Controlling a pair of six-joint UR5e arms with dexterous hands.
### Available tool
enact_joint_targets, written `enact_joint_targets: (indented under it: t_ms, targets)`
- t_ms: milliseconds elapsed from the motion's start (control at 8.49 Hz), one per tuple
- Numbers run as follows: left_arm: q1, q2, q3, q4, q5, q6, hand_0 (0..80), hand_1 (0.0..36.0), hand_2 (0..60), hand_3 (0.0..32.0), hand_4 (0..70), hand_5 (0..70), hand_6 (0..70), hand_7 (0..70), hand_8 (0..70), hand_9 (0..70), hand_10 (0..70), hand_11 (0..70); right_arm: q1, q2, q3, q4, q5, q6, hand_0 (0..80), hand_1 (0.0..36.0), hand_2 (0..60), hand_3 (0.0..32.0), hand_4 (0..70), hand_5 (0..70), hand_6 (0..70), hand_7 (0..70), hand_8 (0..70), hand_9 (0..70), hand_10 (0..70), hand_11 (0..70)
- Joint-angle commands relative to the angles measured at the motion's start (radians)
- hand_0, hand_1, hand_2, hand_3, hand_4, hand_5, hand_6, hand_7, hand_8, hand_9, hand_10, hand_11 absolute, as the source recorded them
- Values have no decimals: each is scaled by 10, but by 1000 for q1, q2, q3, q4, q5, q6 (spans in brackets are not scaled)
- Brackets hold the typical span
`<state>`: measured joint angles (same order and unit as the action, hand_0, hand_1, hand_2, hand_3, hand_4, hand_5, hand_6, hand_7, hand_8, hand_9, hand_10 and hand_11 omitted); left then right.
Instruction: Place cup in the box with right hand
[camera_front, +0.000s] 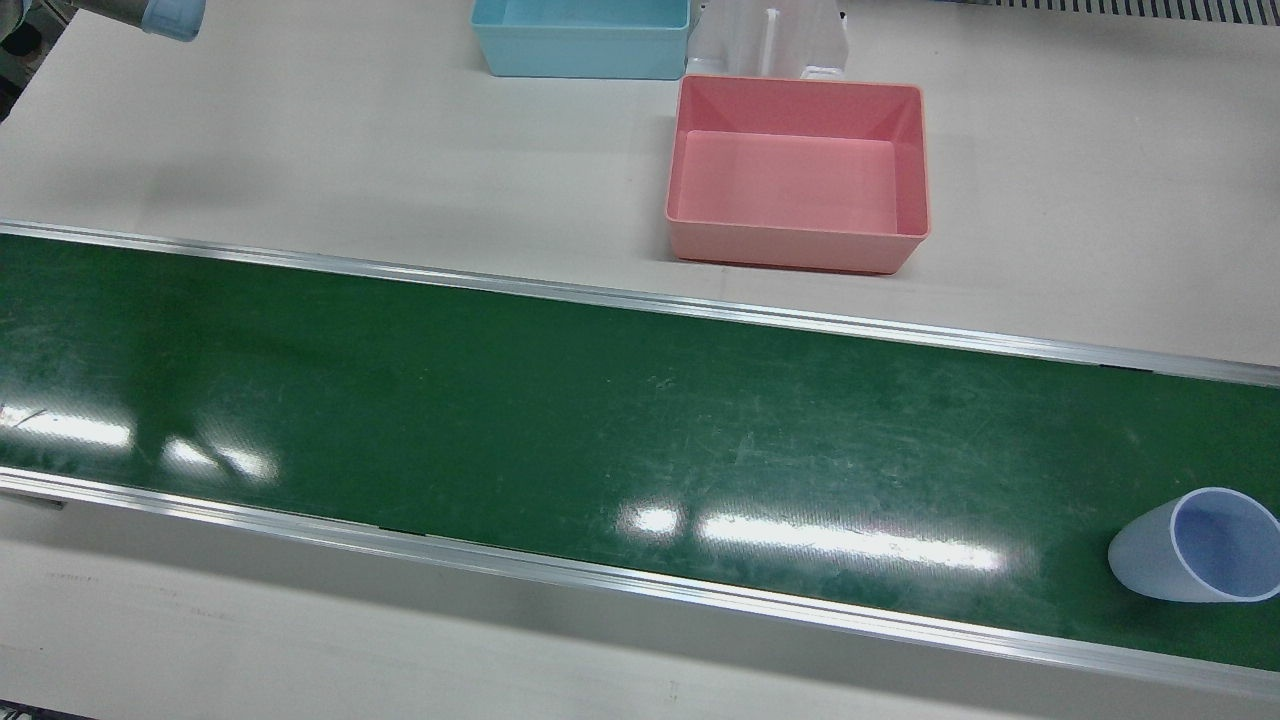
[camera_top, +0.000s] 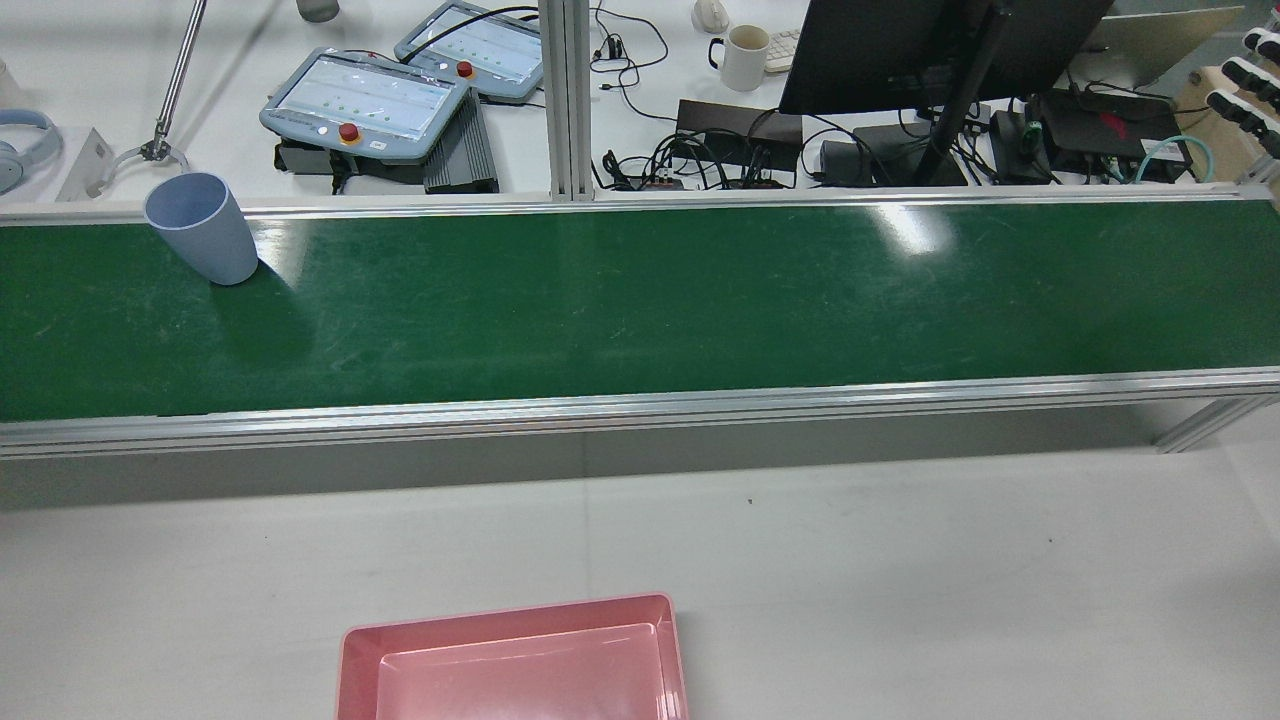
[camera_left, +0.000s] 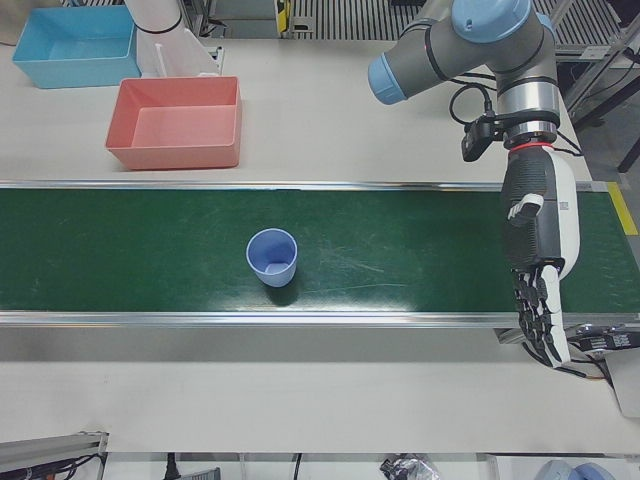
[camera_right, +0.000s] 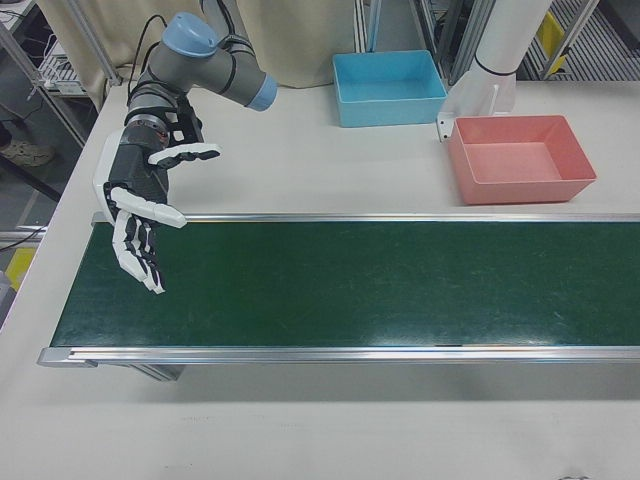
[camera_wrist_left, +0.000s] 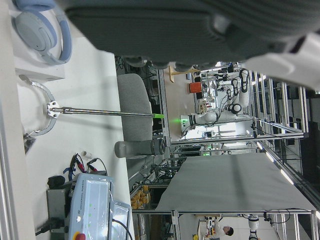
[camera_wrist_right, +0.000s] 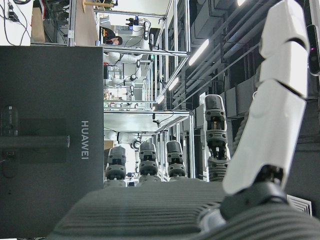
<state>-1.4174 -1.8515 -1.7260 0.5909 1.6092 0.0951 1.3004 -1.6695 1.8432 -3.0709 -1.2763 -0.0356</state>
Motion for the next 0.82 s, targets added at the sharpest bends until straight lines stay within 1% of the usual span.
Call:
enact_joint_targets:
  t_ms: [0,353,471,707]
  targets:
    - [0,0,-1,0,0,0,0,0,0,0,0,0,0,0,0,0,0,0,0,1,1,0,0,0,512,177,118,86,252,61,46,224,113,144,91,142]
    - [0,0,-1,0,0,0,0,0,0,0,0,0,0,0,0,0,0,0,0,1,1,0,0,0,509,172,115,86,260,61,47,227,118,149,96,148]
    - [0,0,0,0,0,0,0,0,0,0,0,0,0,0,0,0,0,0,0,1,1,0,0,2,511,174,120,80,272,62,50,235,122,157,99,153]
    - [0,0,0,0,0,-2,0,0,0,0,0,0,0,0,0,0,0,0,0,1,1,0,0,0,510,172,118,82,261,61,48,227,119,153,96,148]
